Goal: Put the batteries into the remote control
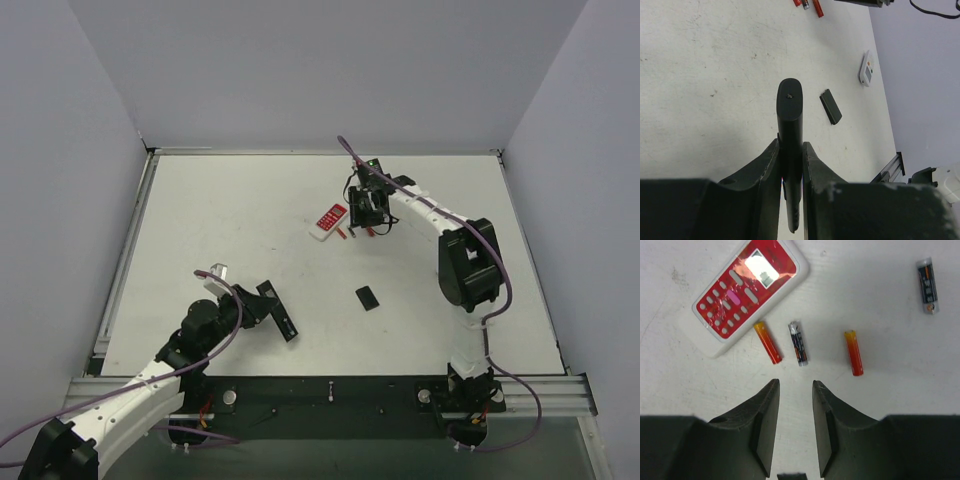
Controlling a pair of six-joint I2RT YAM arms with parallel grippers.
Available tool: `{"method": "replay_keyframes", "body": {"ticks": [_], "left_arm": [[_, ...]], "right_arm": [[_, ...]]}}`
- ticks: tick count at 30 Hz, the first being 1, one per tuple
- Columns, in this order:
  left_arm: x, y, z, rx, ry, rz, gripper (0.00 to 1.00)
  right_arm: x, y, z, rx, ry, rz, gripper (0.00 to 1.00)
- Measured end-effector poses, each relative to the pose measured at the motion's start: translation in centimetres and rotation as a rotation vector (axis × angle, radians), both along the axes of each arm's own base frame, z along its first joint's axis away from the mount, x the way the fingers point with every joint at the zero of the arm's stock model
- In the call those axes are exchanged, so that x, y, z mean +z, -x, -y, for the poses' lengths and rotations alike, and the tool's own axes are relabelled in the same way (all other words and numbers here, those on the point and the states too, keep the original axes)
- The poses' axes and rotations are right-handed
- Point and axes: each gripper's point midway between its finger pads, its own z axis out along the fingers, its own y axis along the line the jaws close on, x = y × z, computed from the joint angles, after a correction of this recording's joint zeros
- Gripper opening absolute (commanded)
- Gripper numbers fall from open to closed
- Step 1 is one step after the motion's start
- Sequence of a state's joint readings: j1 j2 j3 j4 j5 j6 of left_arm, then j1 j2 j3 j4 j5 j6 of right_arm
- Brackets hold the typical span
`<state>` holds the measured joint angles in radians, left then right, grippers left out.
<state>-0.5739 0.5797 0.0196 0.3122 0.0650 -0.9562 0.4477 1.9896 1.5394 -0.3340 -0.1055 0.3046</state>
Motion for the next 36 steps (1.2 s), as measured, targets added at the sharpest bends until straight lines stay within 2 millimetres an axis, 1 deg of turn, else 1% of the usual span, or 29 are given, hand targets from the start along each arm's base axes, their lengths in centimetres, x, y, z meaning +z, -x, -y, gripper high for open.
{"method": "replay_keyframes", "body": {"ticks": [3, 5, 8, 12, 15, 22, 25, 29, 36], "left_arm": [[0.3, 0.1, 0.2, -0.009, 0.007, 0.006, 0.00], [0.4, 0.1, 0.2, -0.015, 0.011, 0.009, 0.00], [0.7, 0.2, 0.3, -0.019, 0.020, 0.019, 0.00], [1.4, 0.2, 0.4, -0.020, 0.036, 0.038, 0.00], [1.7, 0.1, 0.4, -0.020, 0.043, 0.047, 0.00], [1.5, 0.2, 0.4, -0.020, 0.042, 0.042, 0.00], [1.4, 0.2, 0.4, -0.020, 0.040, 0.037, 0.00], [1.3, 0.2, 0.4, -0.020, 0.037, 0.032, 0.00], [0.5, 0.2, 0.4, -0.023, 0.024, 0.006, 0.00]], "right_arm": [[-1.1, -1.8, -0.7, 0.026, 0.016, -0.004, 0.28], [-1.8, -2.7, -1.0, 0.041, 0.028, -0.006, 0.28], [-2.5, -3.4, -1.2, 0.060, 0.045, -0.013, 0.27], [-3.4, -4.2, -1.4, 0.087, 0.065, -0.023, 0.23], [-3.9, -4.2, -1.4, 0.107, 0.079, -0.040, 0.23], [-5.5, -4.1, -1.4, 0.136, 0.100, -0.072, 0.22], [-5.3, -4.5, -1.6, 0.143, 0.101, -0.064, 0.20], [-5.6, -4.6, -1.5, 0.156, 0.112, -0.063, 0.16], [-5.6, -4.8, -0.9, 0.158, 0.147, -0.052, 0.00]]}}
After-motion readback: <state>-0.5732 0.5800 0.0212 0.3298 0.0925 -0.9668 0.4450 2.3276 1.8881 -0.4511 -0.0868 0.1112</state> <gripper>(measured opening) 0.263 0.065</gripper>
